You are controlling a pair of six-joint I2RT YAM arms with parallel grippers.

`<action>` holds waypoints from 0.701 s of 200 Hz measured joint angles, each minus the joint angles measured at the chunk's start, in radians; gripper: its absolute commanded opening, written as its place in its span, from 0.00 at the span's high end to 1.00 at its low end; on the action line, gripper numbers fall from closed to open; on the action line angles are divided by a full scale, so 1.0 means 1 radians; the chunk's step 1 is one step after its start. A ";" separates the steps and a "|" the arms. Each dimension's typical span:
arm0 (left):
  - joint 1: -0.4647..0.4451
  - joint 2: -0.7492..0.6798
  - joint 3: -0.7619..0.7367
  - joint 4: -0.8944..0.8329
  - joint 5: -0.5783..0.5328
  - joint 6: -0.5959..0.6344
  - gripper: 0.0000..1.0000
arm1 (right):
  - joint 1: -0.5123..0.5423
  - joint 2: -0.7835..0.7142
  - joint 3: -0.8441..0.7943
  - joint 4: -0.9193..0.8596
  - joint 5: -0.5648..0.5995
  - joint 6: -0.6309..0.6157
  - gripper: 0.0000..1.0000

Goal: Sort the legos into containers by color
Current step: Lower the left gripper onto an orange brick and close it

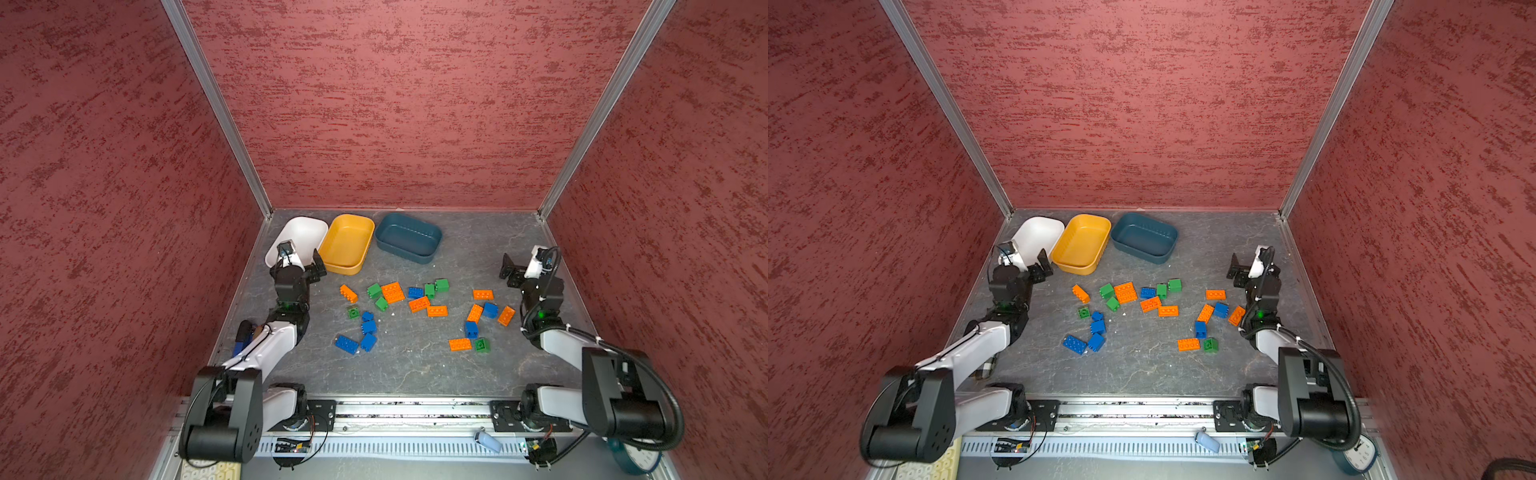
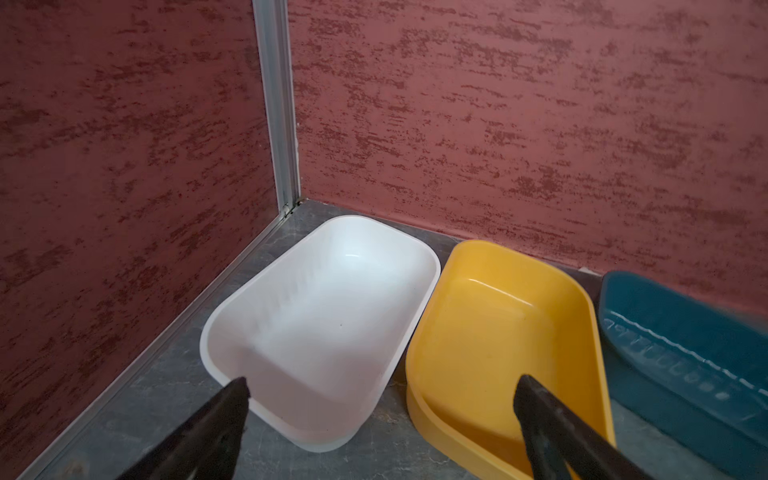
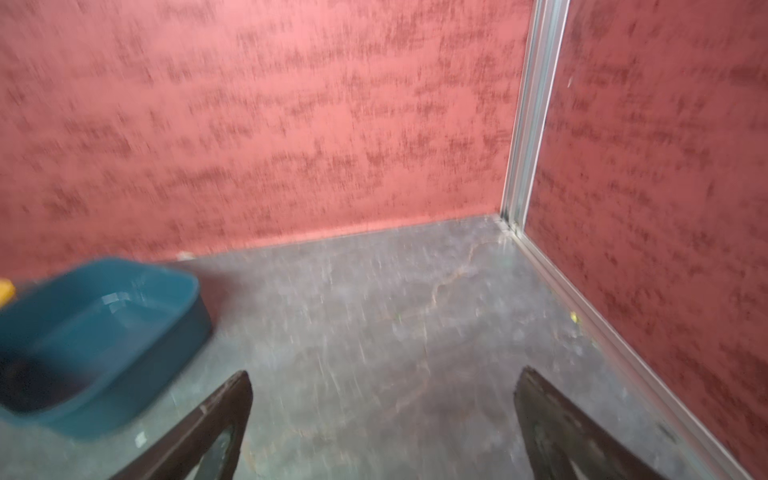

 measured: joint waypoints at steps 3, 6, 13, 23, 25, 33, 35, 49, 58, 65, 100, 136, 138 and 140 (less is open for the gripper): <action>-0.006 -0.010 0.015 -0.021 -0.009 -0.009 0.01 | 0.000 -0.008 0.014 -0.019 0.000 0.011 0.01; -0.017 -0.023 0.036 -0.057 -0.025 -0.025 0.01 | 0.000 -0.014 0.026 -0.037 0.000 0.025 0.01; -0.045 -0.046 0.085 -0.140 -0.058 -0.063 0.01 | 0.000 -0.026 0.055 -0.080 -0.003 0.056 0.01; -0.092 -0.066 0.142 -0.244 -0.093 -0.117 0.01 | 0.000 -0.035 0.088 -0.129 -0.012 0.101 0.01; -0.102 -0.069 0.153 -0.266 -0.101 -0.128 0.01 | 0.000 -0.036 0.093 -0.137 -0.014 0.111 0.01; -0.142 -0.073 0.193 -0.350 -0.121 -0.175 0.01 | 0.000 -0.037 0.107 -0.166 -0.023 0.146 0.01; -0.149 -0.073 0.200 -0.366 -0.125 -0.183 0.01 | 0.000 -0.037 0.108 -0.171 -0.025 0.152 0.01; -0.210 -0.062 0.253 -0.507 -0.138 -0.264 0.00 | 0.000 -0.034 0.118 -0.217 -0.046 0.200 0.01; -0.237 -0.045 0.276 -0.575 -0.136 -0.304 0.01 | 0.000 -0.030 0.123 -0.244 -0.058 0.224 0.01; -0.257 -0.024 0.296 -0.634 -0.132 -0.338 0.01 | 0.000 -0.026 0.127 -0.263 -0.069 0.240 0.01; -0.298 0.138 0.420 -0.871 -0.049 -0.462 0.01 | 0.000 0.000 0.173 -0.337 -0.137 0.301 0.01; -0.303 0.293 0.497 -1.006 0.008 -0.556 0.05 | 0.000 0.002 0.200 -0.383 -0.164 0.333 0.01; -0.303 0.300 0.498 -1.008 0.012 -0.560 0.07 | 0.000 0.002 0.201 -0.387 -0.165 0.333 0.01; -0.303 0.307 0.499 -1.012 0.015 -0.561 0.08 | 0.000 0.002 0.204 -0.391 -0.165 0.334 0.01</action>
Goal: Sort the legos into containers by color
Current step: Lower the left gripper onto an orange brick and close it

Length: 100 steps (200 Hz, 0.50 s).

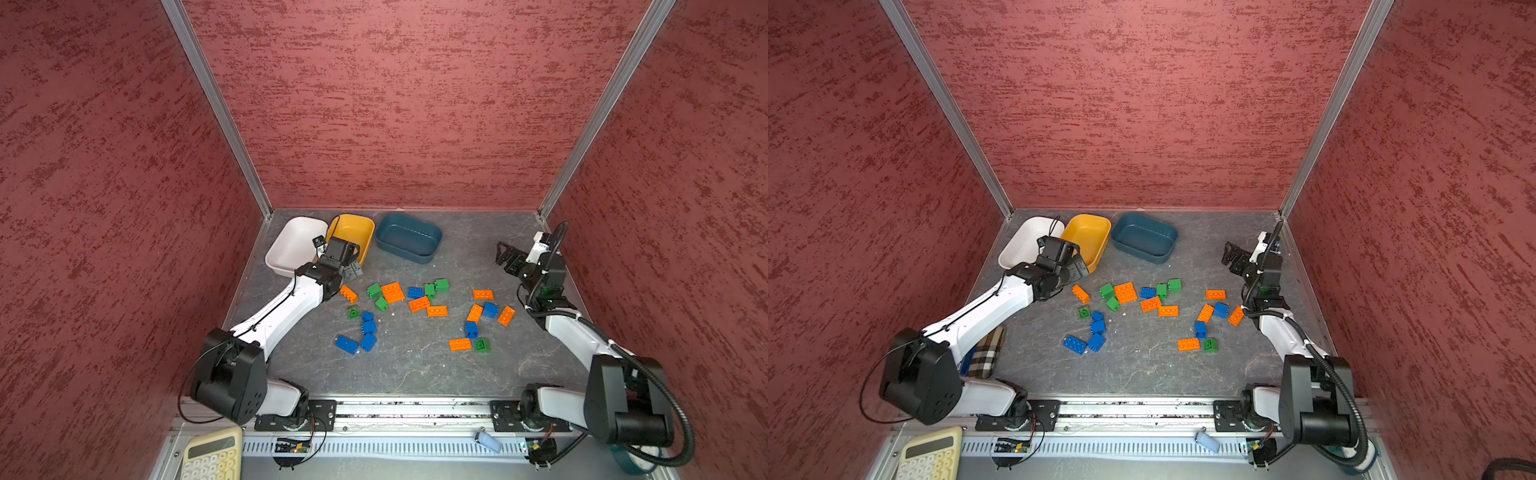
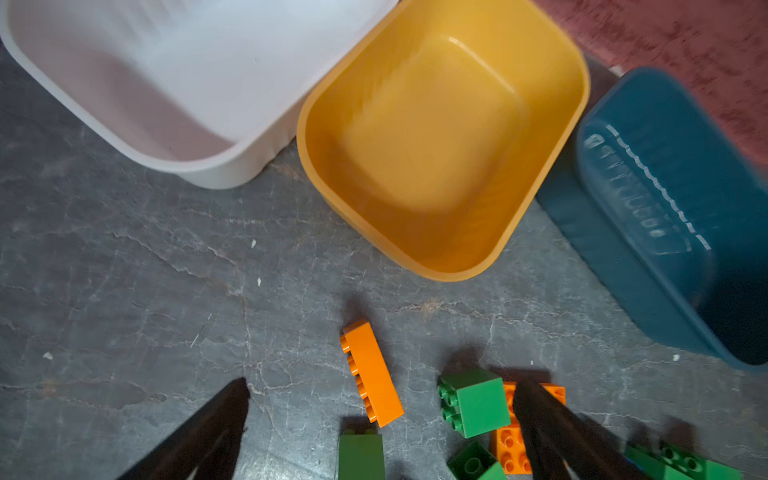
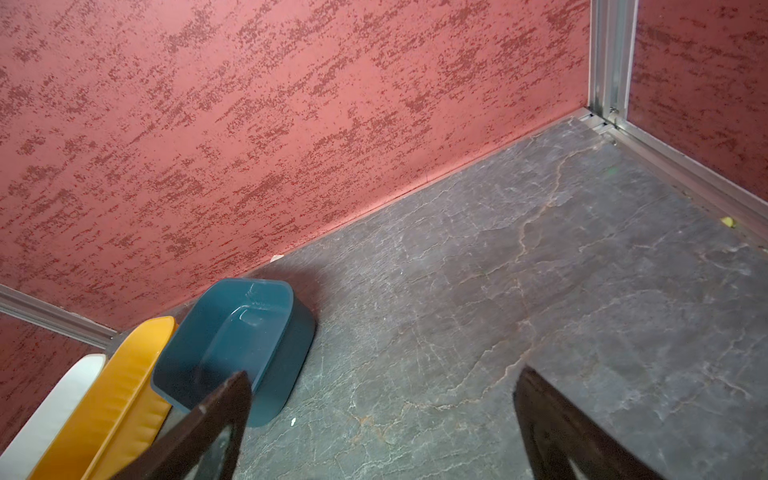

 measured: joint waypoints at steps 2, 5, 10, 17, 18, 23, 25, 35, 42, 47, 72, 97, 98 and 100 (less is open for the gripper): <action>0.000 0.007 0.000 -0.002 0.004 -0.004 0.10 | 0.000 0.000 0.001 -0.003 0.000 0.000 0.01; 0.000 0.018 0.002 -0.005 0.008 -0.014 0.12 | 0.000 0.000 0.003 -0.007 -0.001 0.001 0.01; 0.000 0.038 0.003 -0.013 0.014 -0.018 0.15 | 0.000 0.000 0.008 -0.015 -0.002 0.001 0.01; 0.000 0.063 0.003 -0.020 0.024 -0.029 0.18 | 0.000 0.000 0.014 -0.024 -0.003 0.002 0.01; 0.000 0.068 0.003 -0.019 0.025 -0.034 0.18 | 0.000 0.000 0.015 -0.026 -0.003 0.002 0.01; 0.000 0.088 0.003 -0.023 0.028 -0.040 0.20 | 0.000 0.000 0.018 -0.031 -0.003 0.002 0.01; 0.000 0.094 0.003 -0.023 0.029 -0.045 0.21 | 0.000 0.000 0.019 -0.031 -0.003 0.002 0.01; 0.002 0.127 0.002 -0.026 0.033 -0.053 0.23 | 0.000 0.000 0.023 -0.035 -0.003 0.002 0.01; 0.004 0.145 0.001 -0.026 0.035 -0.061 0.24 | 0.000 0.000 0.024 -0.040 -0.003 0.002 0.01; 0.006 0.157 -0.002 -0.022 0.039 -0.065 0.26 | 0.000 0.000 0.024 -0.041 -0.003 0.002 0.01; 0.023 0.207 -0.012 0.015 0.076 -0.069 0.32 | 0.000 0.000 0.024 -0.052 -0.003 0.003 0.01; 0.027 0.258 -0.013 0.059 0.109 -0.066 0.44 | 0.000 -0.002 0.024 -0.060 -0.002 0.004 0.01; 0.027 0.261 -0.013 0.060 0.110 -0.068 0.44 | 0.000 -0.002 0.024 -0.060 -0.002 0.004 0.01; 0.027 0.266 -0.013 0.064 0.111 -0.072 0.46 | 0.000 -0.003 0.024 -0.062 -0.002 0.005 0.01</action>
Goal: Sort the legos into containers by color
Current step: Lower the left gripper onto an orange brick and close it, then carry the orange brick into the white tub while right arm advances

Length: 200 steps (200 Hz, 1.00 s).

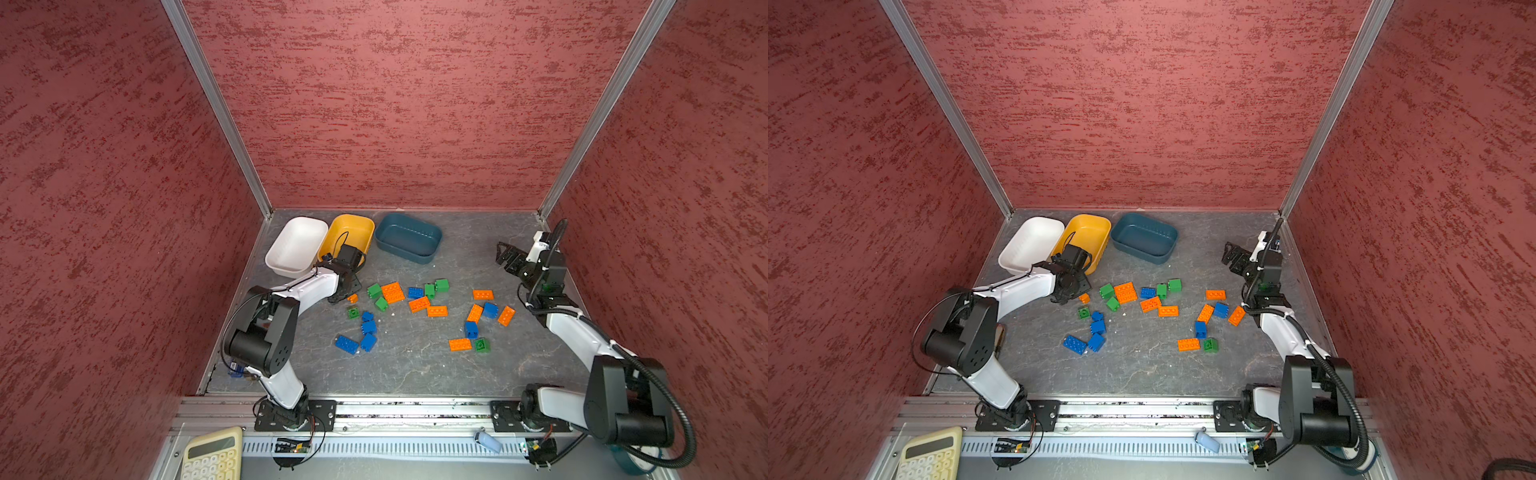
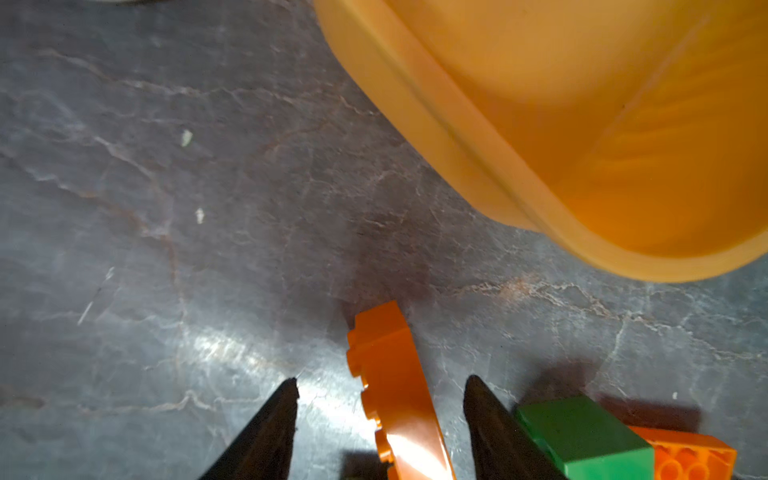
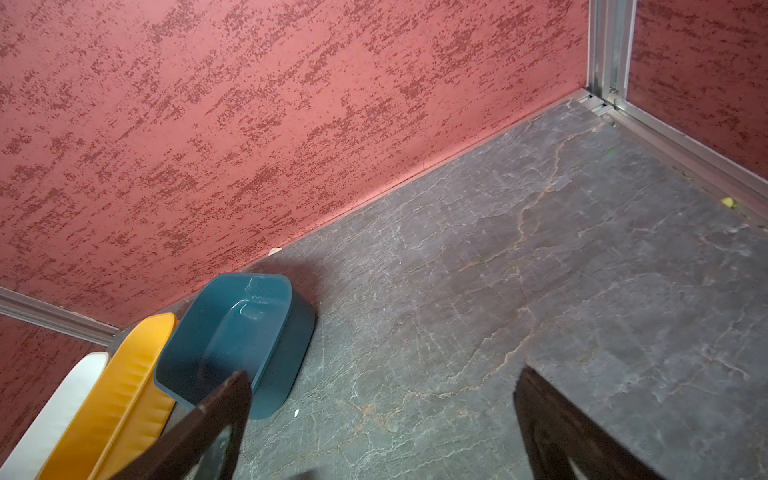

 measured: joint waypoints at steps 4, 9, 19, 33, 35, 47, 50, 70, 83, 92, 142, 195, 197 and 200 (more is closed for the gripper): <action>0.000 0.009 0.000 0.003 0.004 0.004 0.49 | 0.000 0.000 0.000 -0.001 0.000 0.002 0.01; 0.000 0.018 0.000 0.007 0.006 0.005 0.53 | 0.000 -0.002 0.000 -0.005 0.000 0.003 0.01; 0.000 0.035 0.000 0.018 0.016 0.002 0.59 | 0.000 -0.009 0.000 -0.013 0.000 0.005 0.01; 0.000 0.048 -0.001 0.027 0.026 0.004 0.67 | 0.000 -0.018 0.002 -0.021 0.000 0.005 0.01; 0.000 0.048 -0.001 0.027 0.027 0.005 0.68 | 0.000 -0.020 0.003 -0.023 0.000 0.005 0.01; -0.003 0.045 -0.002 0.036 0.029 0.005 0.73 | 0.000 -0.024 0.012 -0.030 -0.001 0.005 0.01; -0.005 0.045 -0.003 0.037 0.030 0.011 0.73 | 0.000 -0.026 0.016 -0.032 -0.001 0.005 0.01; -0.009 0.017 -0.037 0.060 0.027 0.016 0.80 | 0.000 -0.026 0.033 -0.037 -0.005 0.005 0.01; -0.011 -0.027 -0.079 0.071 0.025 0.016 0.82 | 0.000 -0.026 0.042 -0.042 -0.006 0.006 0.01; -0.012 -0.072 -0.113 0.072 0.019 0.016 0.83 | 0.000 -0.026 0.048 -0.051 -0.008 0.005 0.01; -0.002 -0.400 -0.211 0.048 -0.070 0.020 0.83 | 0.000 -0.006 0.079 -0.104 -0.013 -0.004 0.01; 0.265 -0.473 -0.083 0.030 -0.076 0.122 0.83 | 0.000 0.011 0.092 -0.099 -0.013 0.052 0.01; 0.275 -0.467 -0.074 0.031 -0.075 0.129 0.83 | 0.000 0.011 0.092 -0.098 -0.014 0.060 0.01; 0.286 -0.462 -0.066 0.031 -0.073 0.135 0.83 | 0.000 0.011 0.092 -0.096 -0.016 0.063 0.01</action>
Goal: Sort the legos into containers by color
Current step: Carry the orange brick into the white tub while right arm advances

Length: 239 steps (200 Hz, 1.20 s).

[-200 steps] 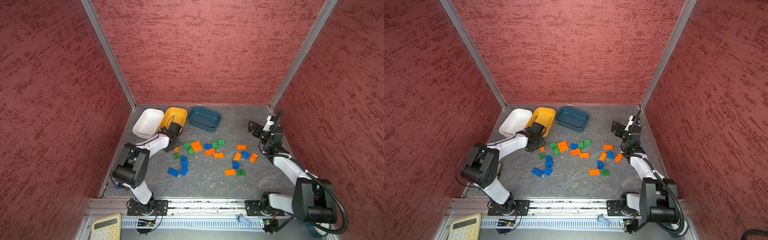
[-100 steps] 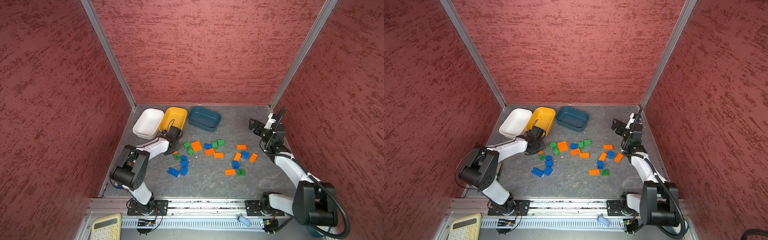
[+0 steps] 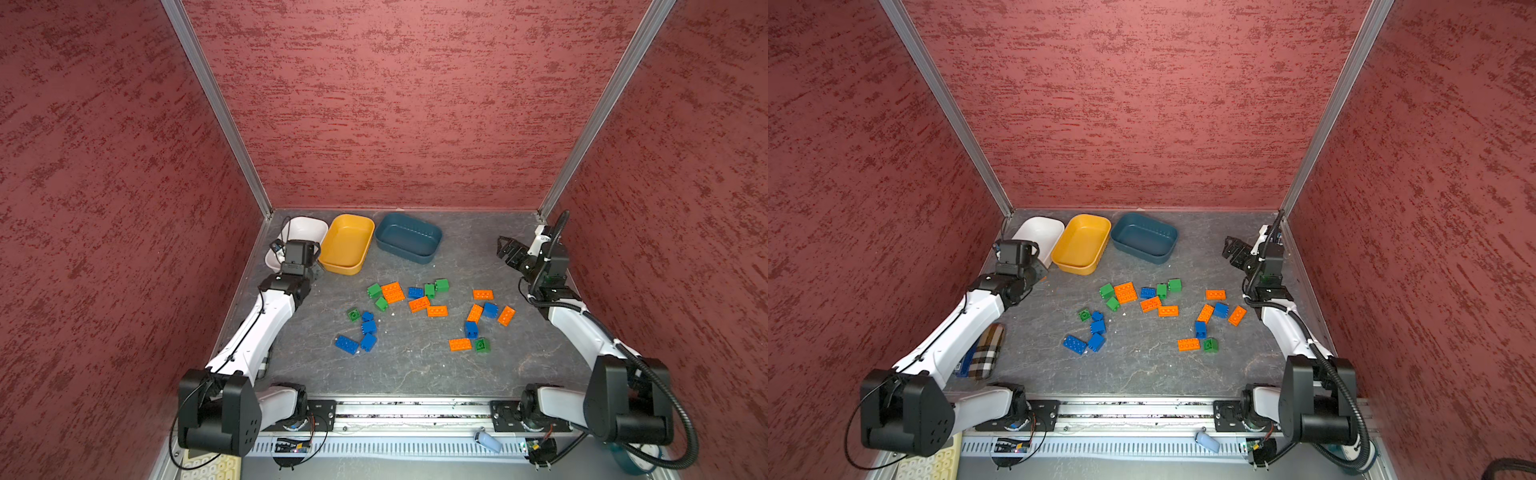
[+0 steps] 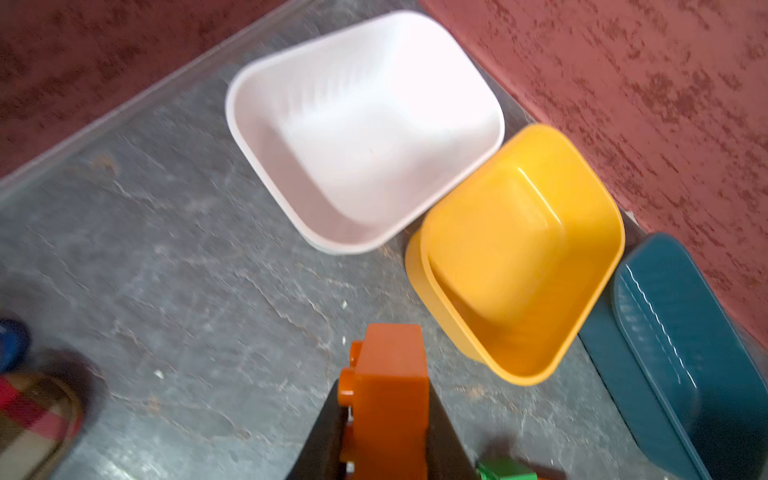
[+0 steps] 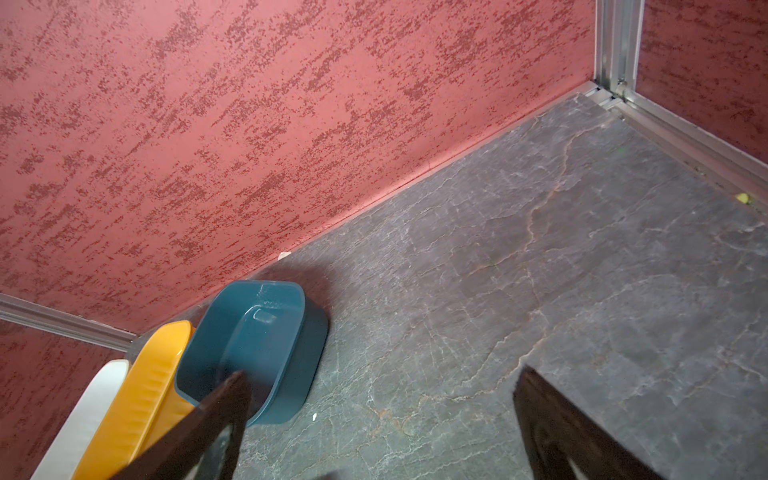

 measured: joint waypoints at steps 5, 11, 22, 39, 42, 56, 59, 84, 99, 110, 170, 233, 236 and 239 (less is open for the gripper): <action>0.021 0.013 0.017 -0.003 0.011 0.013 0.83 | 0.001 0.000 0.000 0.005 -0.006 0.011 0.01; 0.049 0.032 0.042 -0.004 0.025 0.029 0.83 | 0.002 -0.001 -0.003 0.017 -0.011 0.027 0.01; 0.093 0.068 0.084 -0.006 0.056 0.052 0.83 | 0.003 -0.006 -0.016 0.050 -0.018 0.050 0.01; 0.160 0.141 0.162 -0.015 0.086 0.093 0.83 | 0.003 -0.029 -0.068 0.108 -0.022 0.080 0.01; 0.168 0.155 0.174 -0.015 0.090 0.099 0.83 | 0.003 -0.032 -0.076 0.112 -0.022 0.083 0.01; 0.206 0.221 0.235 -0.017 0.104 0.126 0.83 | 0.004 -0.033 -0.085 0.104 -0.029 0.089 0.01; 0.213 0.235 0.247 -0.016 0.106 0.130 0.83 | 0.004 -0.032 -0.084 0.102 -0.032 0.089 0.01; 0.259 0.373 0.348 -0.022 0.166 0.156 0.83 | 0.008 -0.032 -0.063 0.072 -0.041 0.080 0.01; 0.274 0.472 0.420 -0.032 0.196 0.167 0.83 | 0.014 -0.033 -0.057 0.071 -0.042 0.079 0.01; 0.277 0.534 0.468 -0.047 0.211 0.174 0.82 | 0.018 -0.033 -0.057 0.071 -0.042 0.080 0.01; 0.272 0.757 0.695 -0.123 0.236 0.212 0.56 | 0.049 -0.033 -0.048 0.035 -0.066 0.068 0.01; 0.169 0.669 0.612 -0.127 0.158 0.218 0.02 | 0.141 0.009 -0.027 -0.003 -0.075 0.045 0.01; 0.157 0.653 0.594 -0.124 0.147 0.214 0.00 | 0.149 0.014 -0.024 -0.007 -0.075 0.045 0.01; 0.143 0.636 0.576 -0.122 0.142 0.220 0.01 | 0.159 0.020 -0.021 -0.010 -0.073 0.045 0.01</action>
